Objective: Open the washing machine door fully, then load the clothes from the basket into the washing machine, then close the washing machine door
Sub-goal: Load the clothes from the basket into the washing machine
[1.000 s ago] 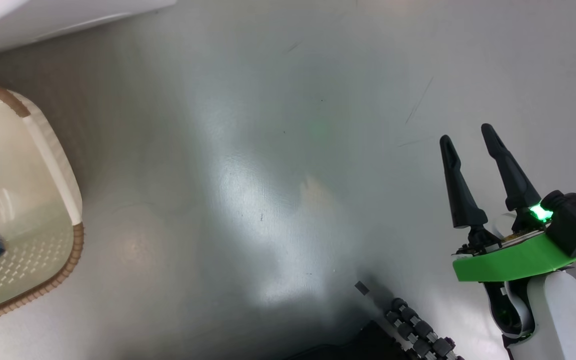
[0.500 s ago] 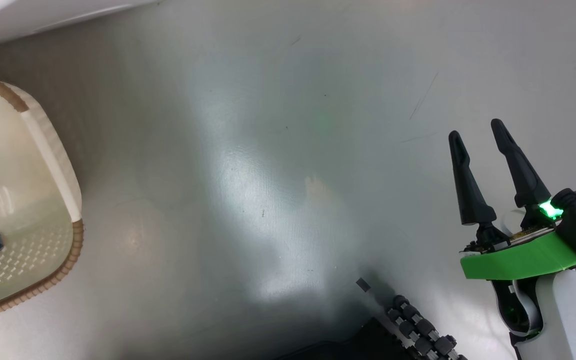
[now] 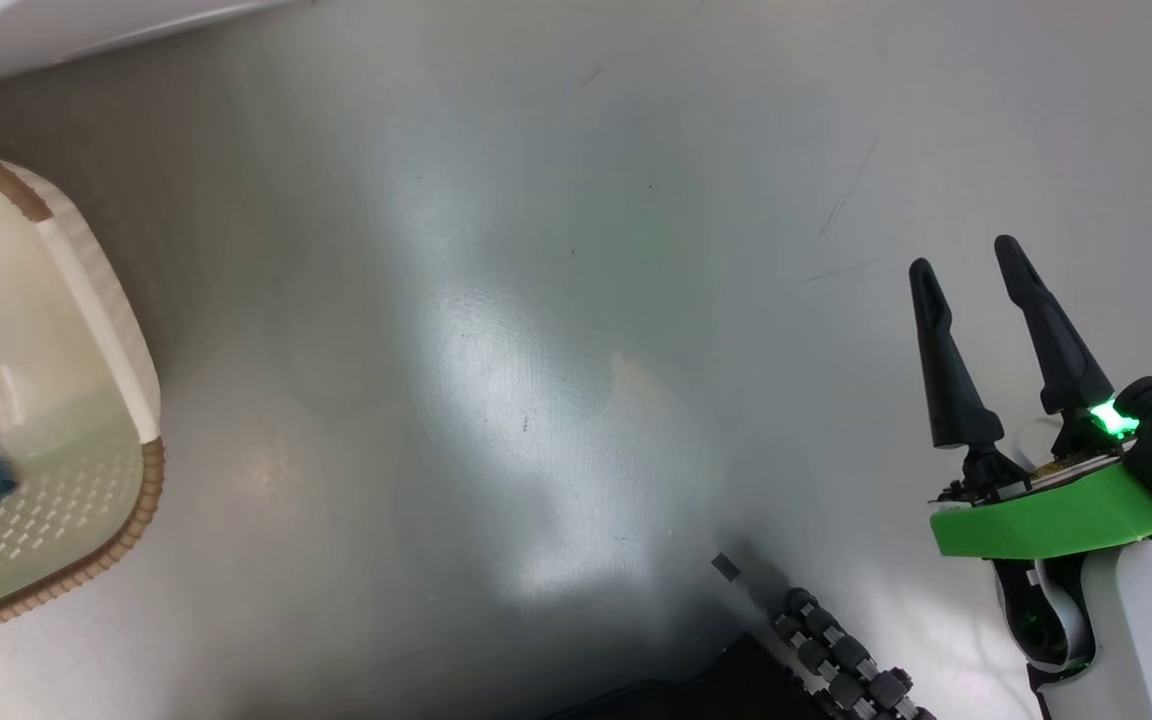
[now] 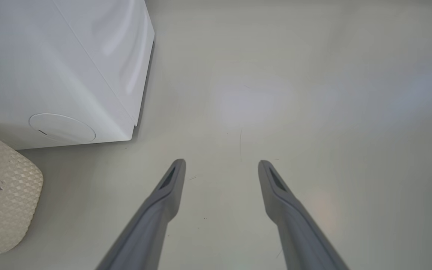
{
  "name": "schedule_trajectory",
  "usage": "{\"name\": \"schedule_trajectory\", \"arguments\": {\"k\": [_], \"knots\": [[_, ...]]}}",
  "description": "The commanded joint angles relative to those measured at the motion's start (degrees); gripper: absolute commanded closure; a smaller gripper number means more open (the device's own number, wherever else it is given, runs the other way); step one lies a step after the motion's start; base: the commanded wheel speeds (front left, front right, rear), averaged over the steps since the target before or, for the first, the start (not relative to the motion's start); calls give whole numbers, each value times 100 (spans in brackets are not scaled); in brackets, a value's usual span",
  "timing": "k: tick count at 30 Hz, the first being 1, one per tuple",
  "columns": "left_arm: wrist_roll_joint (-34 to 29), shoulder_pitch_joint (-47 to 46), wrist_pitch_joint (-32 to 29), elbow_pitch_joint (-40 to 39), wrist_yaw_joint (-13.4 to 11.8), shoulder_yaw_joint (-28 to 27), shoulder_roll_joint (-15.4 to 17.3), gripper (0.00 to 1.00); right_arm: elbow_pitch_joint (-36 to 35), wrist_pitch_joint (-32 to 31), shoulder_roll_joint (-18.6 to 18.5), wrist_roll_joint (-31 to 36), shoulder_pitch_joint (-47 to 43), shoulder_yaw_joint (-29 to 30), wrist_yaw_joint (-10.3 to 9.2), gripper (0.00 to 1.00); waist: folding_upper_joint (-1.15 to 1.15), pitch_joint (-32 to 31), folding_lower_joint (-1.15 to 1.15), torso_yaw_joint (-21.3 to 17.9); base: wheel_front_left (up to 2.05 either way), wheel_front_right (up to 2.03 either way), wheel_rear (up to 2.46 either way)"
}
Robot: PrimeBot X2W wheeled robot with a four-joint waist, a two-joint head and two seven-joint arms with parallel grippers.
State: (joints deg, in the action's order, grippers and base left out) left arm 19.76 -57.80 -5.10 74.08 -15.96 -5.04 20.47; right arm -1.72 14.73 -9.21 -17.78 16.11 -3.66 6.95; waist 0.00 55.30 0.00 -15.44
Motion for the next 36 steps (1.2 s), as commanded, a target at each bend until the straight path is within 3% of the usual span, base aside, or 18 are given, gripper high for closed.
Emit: {"name": "schedule_trajectory", "arguments": {"k": [1, 15, 27, 36], "knots": [[60, 161, 43, -25, -54, -65, 227, 100, -105, 27, -100, 0, -384, -73, 54, 0, 0, -8, 0, 8, 0, 0, 0], [345, 483, 572, -42, 269, -149, -63, 100, -102, 27, -138, 45, -343, -16, 54, 0, 0, -421, 0, 355, 0, 0, 0], [527, 792, 1189, -69, 844, -89, -613, 100, -10, 27, -210, 65, -374, -31, 54, 0, 0, -1203, 0, 751, 0, 0, 0], [705, 1456, 1871, -95, 1328, -136, -928, 100, 162, 27, -261, 88, -553, -96, 54, 0, 0, -2308, 0, 1042, 0, 0, 0]]}}
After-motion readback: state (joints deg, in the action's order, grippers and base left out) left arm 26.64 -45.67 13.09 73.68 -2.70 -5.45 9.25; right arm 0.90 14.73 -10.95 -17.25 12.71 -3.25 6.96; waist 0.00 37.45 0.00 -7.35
